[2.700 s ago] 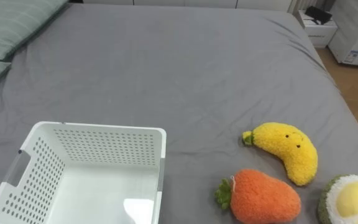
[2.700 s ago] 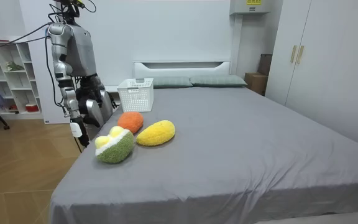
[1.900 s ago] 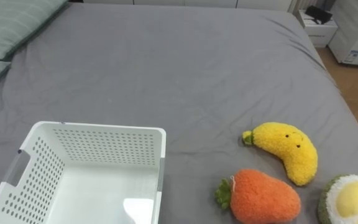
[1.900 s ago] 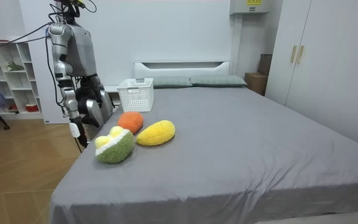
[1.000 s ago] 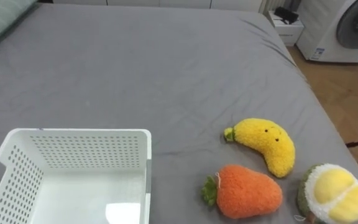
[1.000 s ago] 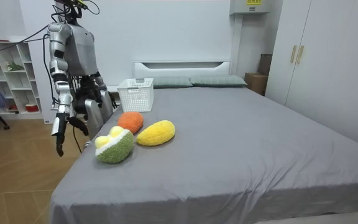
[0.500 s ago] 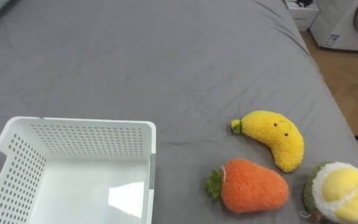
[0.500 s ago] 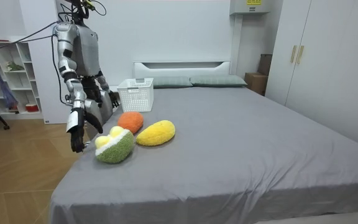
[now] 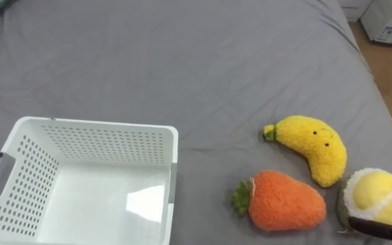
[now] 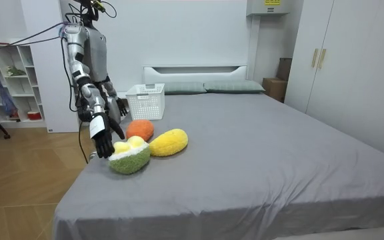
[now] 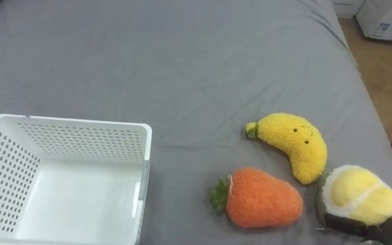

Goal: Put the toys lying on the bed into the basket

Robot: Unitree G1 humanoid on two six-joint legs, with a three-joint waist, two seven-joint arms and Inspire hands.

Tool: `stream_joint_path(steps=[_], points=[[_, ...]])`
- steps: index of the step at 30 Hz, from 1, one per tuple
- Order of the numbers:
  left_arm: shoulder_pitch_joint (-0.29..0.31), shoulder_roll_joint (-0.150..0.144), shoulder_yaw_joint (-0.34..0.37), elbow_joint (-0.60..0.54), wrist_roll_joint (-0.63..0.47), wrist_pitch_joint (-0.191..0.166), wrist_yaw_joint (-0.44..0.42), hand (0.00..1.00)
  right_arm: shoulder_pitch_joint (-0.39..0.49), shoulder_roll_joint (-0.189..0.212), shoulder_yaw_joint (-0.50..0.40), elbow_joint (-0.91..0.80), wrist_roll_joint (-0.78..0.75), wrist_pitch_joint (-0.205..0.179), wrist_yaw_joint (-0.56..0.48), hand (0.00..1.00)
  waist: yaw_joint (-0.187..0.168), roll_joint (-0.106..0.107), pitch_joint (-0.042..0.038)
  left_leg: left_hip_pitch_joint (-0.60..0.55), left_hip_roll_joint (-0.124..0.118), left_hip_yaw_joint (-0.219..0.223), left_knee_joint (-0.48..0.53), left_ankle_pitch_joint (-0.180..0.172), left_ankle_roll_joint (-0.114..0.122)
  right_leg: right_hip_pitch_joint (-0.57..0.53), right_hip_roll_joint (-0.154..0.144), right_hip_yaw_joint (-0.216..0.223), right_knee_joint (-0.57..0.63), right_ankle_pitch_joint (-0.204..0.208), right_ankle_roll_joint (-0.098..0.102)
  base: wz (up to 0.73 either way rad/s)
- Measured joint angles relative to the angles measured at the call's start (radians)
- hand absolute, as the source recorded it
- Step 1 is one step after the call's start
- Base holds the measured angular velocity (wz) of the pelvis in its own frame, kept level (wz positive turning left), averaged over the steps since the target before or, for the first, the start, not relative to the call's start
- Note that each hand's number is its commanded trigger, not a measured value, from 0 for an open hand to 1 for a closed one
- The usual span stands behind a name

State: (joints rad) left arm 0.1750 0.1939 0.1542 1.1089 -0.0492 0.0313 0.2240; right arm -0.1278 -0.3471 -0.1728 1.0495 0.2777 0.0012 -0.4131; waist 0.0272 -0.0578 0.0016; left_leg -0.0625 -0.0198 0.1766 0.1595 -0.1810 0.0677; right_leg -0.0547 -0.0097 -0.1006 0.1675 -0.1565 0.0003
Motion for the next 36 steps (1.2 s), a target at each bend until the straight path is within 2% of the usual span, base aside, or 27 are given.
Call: stream_joint_path(steps=[11, 17, 19, 20, 23, 29, 36], points=[[-0.014, 0.000, -0.024, 0.006, -0.018, 0.013, 0.003, 0.00, -0.017, -0.006, 0.000, 0.004, -0.013, -0.001, -0.001, 0.00, 0.000, 0.007, 0.0030, -0.013, -0.001, -0.018, 0.002, 0.001, 0.000, -0.004, -0.003, -0.039, -0.002, 0.000, 0.000, 0.03], [-0.014, 0.000, -0.035, 0.011, -0.018, 0.014, 0.003, 0.00, -0.020, -0.007, 0.002, 0.009, -0.035, -0.001, -0.012, 0.00, 0.002, 0.011, 0.0028, -0.024, -0.001, -0.018, 0.002, 0.003, 0.000, -0.018, -0.007, -0.042, 0.000, 0.000, 0.000, 0.00], [-0.014, 0.001, -0.049, 0.010, -0.028, 0.015, 0.003, 0.00, -0.021, -0.008, 0.007, 0.011, -0.034, -0.001, -0.014, 0.80, 0.002, 0.013, 0.0026, -0.028, -0.001, -0.019, 0.003, 0.003, -0.001, -0.020, -0.007, -0.045, -0.001, 0.000, 0.000, 0.00], [-0.015, 0.002, -0.062, 0.010, -0.037, 0.018, 0.002, 0.00, -0.027, -0.010, 0.020, 0.024, -0.034, -0.001, -0.016, 1.00, 0.002, 0.014, 0.0025, -0.030, -0.001, -0.020, 0.004, 0.003, -0.001, -0.022, -0.007, -0.047, -0.001, 0.000, 0.000, 0.00], [-0.024, 0.002, -0.062, 0.010, -0.037, 0.030, 0.000, 0.00, -0.045, -0.015, 0.031, 0.042, -0.034, -0.001, -0.027, 1.00, 0.002, 0.016, 0.0018, -0.038, -0.001, -0.021, 0.005, 0.003, -0.001, -0.029, -0.007, -0.051, 0.000, 0.000, 0.000, 0.00], [-0.030, 0.005, -0.063, 0.010, -0.037, 0.028, -0.001, 0.00, -0.046, -0.061, 0.043, 0.068, -0.057, -0.015, -0.053, 1.00, 0.002, 0.024, 0.0043, -0.041, -0.001, -0.023, 0.005, 0.004, -0.001, -0.030, -0.008, -0.071, 0.000, 0.000, -0.001, 0.00], [-0.034, 0.006, -0.095, 0.011, -0.037, 0.006, -0.016, 0.00, -0.047, -0.061, 0.072, 0.092, -0.057, -0.023, -0.052, 1.00, 0.004, 0.031, 0.0081, -0.043, 0.000, -0.024, 0.005, 0.004, -0.002, -0.031, -0.008, -0.076, 0.000, 0.000, -0.001, 0.00]])
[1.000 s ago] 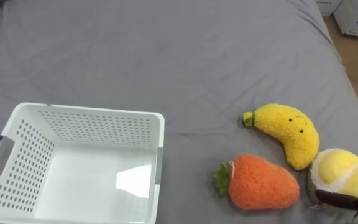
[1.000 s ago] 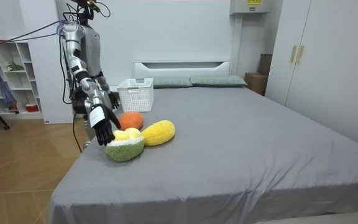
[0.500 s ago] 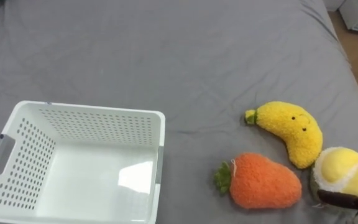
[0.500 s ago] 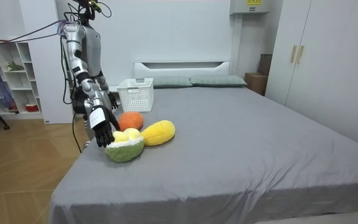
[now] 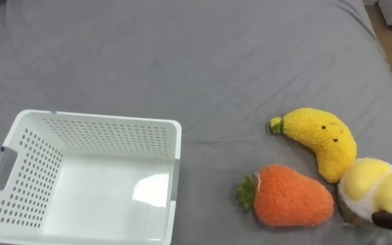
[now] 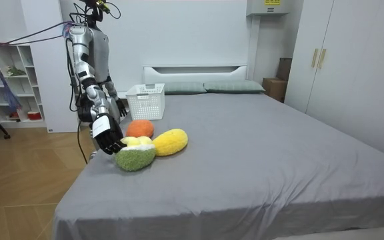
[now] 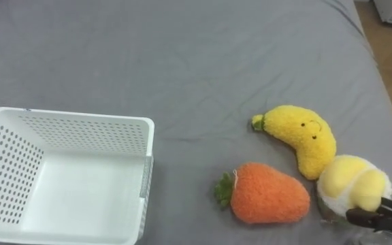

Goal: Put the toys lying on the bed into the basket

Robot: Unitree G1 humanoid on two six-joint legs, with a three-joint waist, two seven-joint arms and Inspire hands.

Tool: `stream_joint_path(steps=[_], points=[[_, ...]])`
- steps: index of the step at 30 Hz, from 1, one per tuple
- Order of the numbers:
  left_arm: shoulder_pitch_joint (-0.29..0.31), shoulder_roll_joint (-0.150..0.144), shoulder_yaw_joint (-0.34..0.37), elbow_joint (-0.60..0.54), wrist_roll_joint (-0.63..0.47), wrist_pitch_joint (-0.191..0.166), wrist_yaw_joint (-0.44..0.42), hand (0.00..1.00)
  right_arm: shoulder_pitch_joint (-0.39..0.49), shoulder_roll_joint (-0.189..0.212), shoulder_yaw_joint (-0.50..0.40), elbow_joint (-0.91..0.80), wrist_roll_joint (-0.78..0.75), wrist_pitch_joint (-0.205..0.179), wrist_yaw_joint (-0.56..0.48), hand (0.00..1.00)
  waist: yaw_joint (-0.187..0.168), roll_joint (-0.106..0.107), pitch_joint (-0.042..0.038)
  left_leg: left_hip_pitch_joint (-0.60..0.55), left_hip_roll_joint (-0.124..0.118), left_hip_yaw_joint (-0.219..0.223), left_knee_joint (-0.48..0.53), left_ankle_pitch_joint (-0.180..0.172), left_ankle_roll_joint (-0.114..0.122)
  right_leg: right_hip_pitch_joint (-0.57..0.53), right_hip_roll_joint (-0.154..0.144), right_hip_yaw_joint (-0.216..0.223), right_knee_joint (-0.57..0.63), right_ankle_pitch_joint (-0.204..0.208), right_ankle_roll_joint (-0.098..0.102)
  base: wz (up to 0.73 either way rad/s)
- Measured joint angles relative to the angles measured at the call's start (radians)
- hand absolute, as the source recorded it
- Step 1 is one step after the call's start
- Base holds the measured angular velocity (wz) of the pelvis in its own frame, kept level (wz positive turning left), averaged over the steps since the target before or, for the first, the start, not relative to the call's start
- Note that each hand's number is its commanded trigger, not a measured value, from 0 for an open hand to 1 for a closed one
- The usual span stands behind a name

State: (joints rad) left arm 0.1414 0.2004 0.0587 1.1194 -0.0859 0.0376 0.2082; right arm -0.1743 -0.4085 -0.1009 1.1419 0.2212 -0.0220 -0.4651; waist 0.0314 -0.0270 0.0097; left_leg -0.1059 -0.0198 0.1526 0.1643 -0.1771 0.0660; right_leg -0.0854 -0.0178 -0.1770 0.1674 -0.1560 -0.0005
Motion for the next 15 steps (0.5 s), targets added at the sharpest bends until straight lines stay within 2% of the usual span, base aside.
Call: stream_joint_path(steps=[5, 9, 15], points=[[-0.014, 0.001, -0.010, 0.003, 0.000, -0.001, -0.006, 0.00, -0.013, 0.000, 0.002, 0.021, -0.001, -0.002, 0.000, 1.00, 0.002, -0.003, 0.0016, -0.008, 0.000, -0.001, 0.002, 0.000, 0.000, -0.007, 0.001, -0.002, 0.000, 0.000, 0.000, 0.01], [-0.042, 0.004, -0.020, 0.013, 0.000, -0.002, -0.026, 0.00, -0.023, -0.004, 0.001, 0.030, -0.002, -0.004, 0.002, 1.00, 0.003, -0.008, 0.0000, -0.029, 0.000, -0.001, 0.005, 0.003, 0.000, -0.029, 0.000, 0.000, 0.002, 0.002, -0.003, 0.00], [-0.043, 0.013, -0.021, 0.013, -0.002, -0.001, -0.042, 0.00, -0.035, -0.010, -0.001, 0.035, -0.036, -0.001, 0.008, 1.00, 0.001, -0.010, -0.0006, -0.039, 0.000, -0.001, 0.009, 0.003, -0.001, -0.039, -0.001, 0.000, 0.001, 0.002, -0.003, 0.00]])
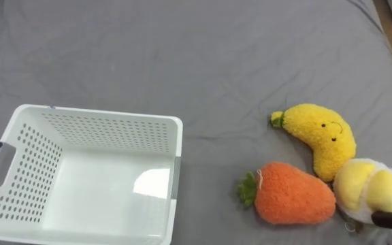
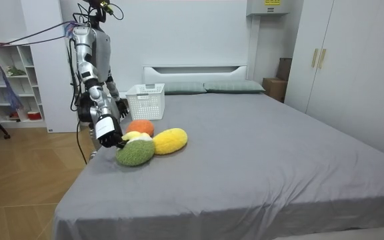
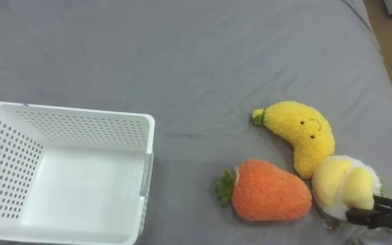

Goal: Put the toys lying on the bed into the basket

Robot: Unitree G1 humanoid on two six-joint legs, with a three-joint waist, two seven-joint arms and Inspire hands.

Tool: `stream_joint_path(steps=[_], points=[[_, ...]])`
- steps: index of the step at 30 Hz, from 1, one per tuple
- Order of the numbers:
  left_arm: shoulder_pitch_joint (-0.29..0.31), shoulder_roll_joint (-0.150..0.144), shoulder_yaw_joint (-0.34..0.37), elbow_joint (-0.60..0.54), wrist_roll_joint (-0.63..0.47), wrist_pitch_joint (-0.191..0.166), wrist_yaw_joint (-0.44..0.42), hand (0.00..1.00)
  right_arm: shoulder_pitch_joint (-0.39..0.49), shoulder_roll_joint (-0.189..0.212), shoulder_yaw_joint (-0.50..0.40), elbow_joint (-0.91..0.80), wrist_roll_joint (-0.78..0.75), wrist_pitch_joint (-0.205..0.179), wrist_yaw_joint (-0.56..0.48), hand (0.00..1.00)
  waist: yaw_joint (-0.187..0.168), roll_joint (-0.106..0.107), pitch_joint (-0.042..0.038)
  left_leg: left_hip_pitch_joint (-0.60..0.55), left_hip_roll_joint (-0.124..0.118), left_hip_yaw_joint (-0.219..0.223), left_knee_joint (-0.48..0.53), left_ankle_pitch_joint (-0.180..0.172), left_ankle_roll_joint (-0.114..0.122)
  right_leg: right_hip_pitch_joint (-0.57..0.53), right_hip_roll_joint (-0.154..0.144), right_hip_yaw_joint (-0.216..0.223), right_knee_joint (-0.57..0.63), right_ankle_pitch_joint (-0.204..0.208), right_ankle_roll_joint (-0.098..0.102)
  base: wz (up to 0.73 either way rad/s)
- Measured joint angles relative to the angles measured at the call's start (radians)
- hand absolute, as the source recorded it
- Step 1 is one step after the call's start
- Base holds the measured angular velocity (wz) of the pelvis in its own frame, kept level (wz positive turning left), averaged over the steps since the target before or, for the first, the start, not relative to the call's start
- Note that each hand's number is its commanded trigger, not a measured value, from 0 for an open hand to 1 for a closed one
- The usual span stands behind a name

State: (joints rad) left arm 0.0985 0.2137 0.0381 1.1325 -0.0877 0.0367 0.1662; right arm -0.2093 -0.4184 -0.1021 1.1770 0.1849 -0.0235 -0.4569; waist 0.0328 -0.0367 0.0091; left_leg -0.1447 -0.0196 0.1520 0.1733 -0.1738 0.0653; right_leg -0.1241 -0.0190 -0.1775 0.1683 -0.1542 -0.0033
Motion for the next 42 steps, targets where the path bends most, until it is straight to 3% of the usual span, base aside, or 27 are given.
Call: stream_joint_path(steps=[9, 19, 28, 33, 42], points=[[-0.007, 0.001, -0.003, 0.008, 0.000, -0.002, -0.001, 0.00, -0.002, 0.000, 0.001, 0.003, 0.001, 0.000, 0.002, 1.00, 0.001, -0.001, 0.0001, -0.007, 0.003, 0.000, 0.009, 0.000, 0.000, -0.002, 0.002, 0.001, 0.002, 0.003, -0.004, 0.00], [0.001, 0.011, 0.017, 0.004, 0.001, -0.001, 0.001, 0.00, 0.017, -0.003, -0.007, -0.038, -0.004, 0.005, -0.009, 1.00, -0.004, -0.020, -0.0070, 0.009, 0.006, 0.005, 0.005, 0.004, -0.006, 0.008, 0.003, 0.010, 0.002, 0.003, -0.005, -0.01], [0.040, 0.010, 0.045, -0.014, -0.009, 0.013, 0.022, 0.00, 0.123, -0.003, -0.008, -0.311, -0.103, 0.032, 0.002, 1.00, -0.028, -0.037, -0.0068, 0.083, 0.006, 0.017, -0.008, 0.003, -0.006, 0.064, 0.005, 0.029, 0.000, 0.002, -0.004, -0.06], [0.053, 0.010, 0.045, -0.028, -0.019, 0.031, 0.028, 0.00, 0.207, -0.003, -0.008, -0.582, -0.160, 0.048, 0.002, 1.00, -0.035, -0.040, -0.0096, 0.106, 0.007, 0.028, -0.014, 0.003, -0.006, 0.083, 0.006, 0.039, 0.000, 0.002, -0.005, -0.07], [0.072, 0.001, 0.045, -0.031, -0.040, 0.047, 0.056, 0.00, 0.229, -0.003, -0.009, -0.783, -0.202, 0.059, 0.003, 1.00, -0.053, -0.040, -0.0104, 0.154, 0.007, 0.035, -0.031, 0.003, -0.006, 0.124, 0.007, 0.042, 0.002, 0.002, -0.005, -0.02]])
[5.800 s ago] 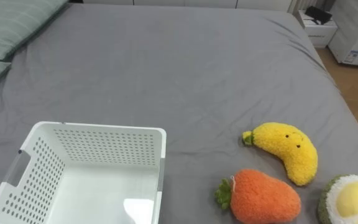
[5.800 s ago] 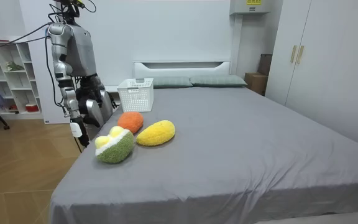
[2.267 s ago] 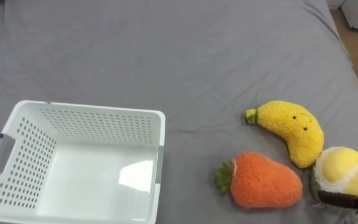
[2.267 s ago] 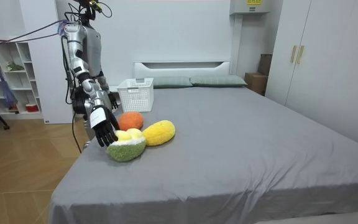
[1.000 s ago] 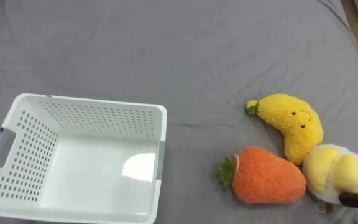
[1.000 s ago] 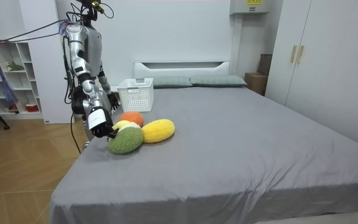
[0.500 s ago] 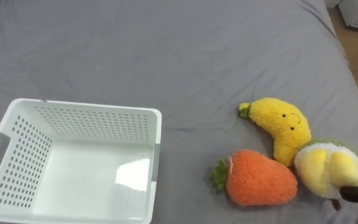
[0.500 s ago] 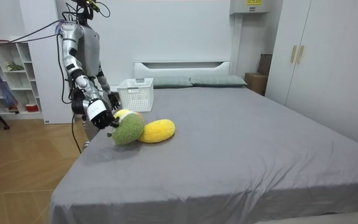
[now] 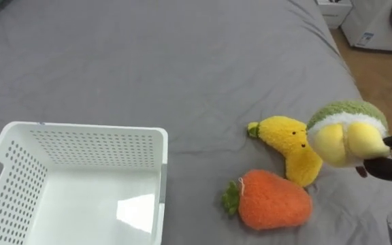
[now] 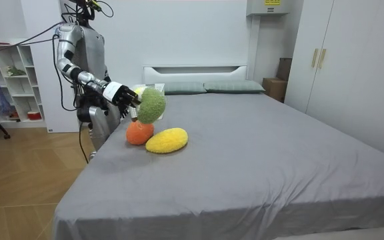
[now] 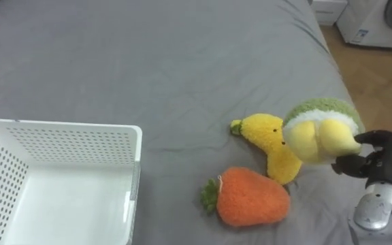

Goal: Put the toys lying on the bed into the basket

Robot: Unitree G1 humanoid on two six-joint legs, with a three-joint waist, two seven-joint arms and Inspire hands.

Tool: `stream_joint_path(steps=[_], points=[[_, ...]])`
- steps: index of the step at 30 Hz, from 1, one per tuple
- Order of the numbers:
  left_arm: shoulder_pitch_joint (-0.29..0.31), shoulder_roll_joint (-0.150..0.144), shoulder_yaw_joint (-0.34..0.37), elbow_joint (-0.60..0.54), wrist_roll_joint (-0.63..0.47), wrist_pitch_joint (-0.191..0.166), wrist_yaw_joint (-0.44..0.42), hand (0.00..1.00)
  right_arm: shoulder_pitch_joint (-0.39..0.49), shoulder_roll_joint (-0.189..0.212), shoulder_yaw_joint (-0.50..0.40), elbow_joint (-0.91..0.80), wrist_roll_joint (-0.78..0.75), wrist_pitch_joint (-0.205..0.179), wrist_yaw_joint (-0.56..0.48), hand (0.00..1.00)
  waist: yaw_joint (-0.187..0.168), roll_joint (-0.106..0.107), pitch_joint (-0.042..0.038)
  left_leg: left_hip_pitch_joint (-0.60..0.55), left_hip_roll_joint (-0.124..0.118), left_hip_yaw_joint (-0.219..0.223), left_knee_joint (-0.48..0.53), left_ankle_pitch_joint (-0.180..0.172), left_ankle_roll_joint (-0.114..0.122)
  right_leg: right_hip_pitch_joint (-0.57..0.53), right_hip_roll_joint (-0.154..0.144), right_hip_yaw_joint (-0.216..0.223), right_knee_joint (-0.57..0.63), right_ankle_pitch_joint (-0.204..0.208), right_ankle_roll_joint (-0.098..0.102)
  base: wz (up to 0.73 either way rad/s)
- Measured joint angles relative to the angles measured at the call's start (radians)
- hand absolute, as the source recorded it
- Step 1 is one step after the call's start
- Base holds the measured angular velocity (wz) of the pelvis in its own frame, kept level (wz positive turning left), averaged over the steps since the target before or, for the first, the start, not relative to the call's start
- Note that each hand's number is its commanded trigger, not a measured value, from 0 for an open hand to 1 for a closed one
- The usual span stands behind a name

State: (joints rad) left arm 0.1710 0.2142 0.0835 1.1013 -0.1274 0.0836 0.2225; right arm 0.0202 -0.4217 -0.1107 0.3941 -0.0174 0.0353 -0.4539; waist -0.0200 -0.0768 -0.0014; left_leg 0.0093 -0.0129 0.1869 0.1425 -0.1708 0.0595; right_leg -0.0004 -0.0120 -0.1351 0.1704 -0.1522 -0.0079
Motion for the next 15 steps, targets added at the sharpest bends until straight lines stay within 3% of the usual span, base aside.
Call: stream_joint_path(steps=[4, 7, 15], points=[[0.004, -0.006, 0.021, -0.001, 0.000, 0.001, 0.002, 0.00, 0.002, 0.000, -0.013, -0.038, -0.017, 0.011, 0.021, 1.00, -0.003, -0.001, -0.0004, 0.003, 0.000, 0.001, -0.001, 0.000, 0.000, 0.003, 0.000, 0.007, 0.002, 0.000, 0.000, 0.00], [0.009, -0.007, 0.022, -0.009, 0.001, 0.008, 0.002, 0.00, 0.006, 0.000, -0.035, -0.132, -0.029, 0.052, 0.045, 1.00, -0.004, 0.001, -0.0013, 0.006, 0.000, 0.003, -0.001, 0.000, 0.000, 0.003, 0.000, 0.008, 0.004, 0.000, 0.000, -0.01], [0.016, -0.009, 0.027, -0.035, 0.006, 0.028, 0.002, 0.00, 0.000, 0.000, -0.035, -0.355, -0.076, 0.085, 0.109, 1.00, 0.005, -0.002, 0.0001, 0.021, 0.000, -0.001, -0.004, 0.000, 0.000, 0.020, -0.001, -0.005, 0.002, 0.000, 0.000, 0.02]])
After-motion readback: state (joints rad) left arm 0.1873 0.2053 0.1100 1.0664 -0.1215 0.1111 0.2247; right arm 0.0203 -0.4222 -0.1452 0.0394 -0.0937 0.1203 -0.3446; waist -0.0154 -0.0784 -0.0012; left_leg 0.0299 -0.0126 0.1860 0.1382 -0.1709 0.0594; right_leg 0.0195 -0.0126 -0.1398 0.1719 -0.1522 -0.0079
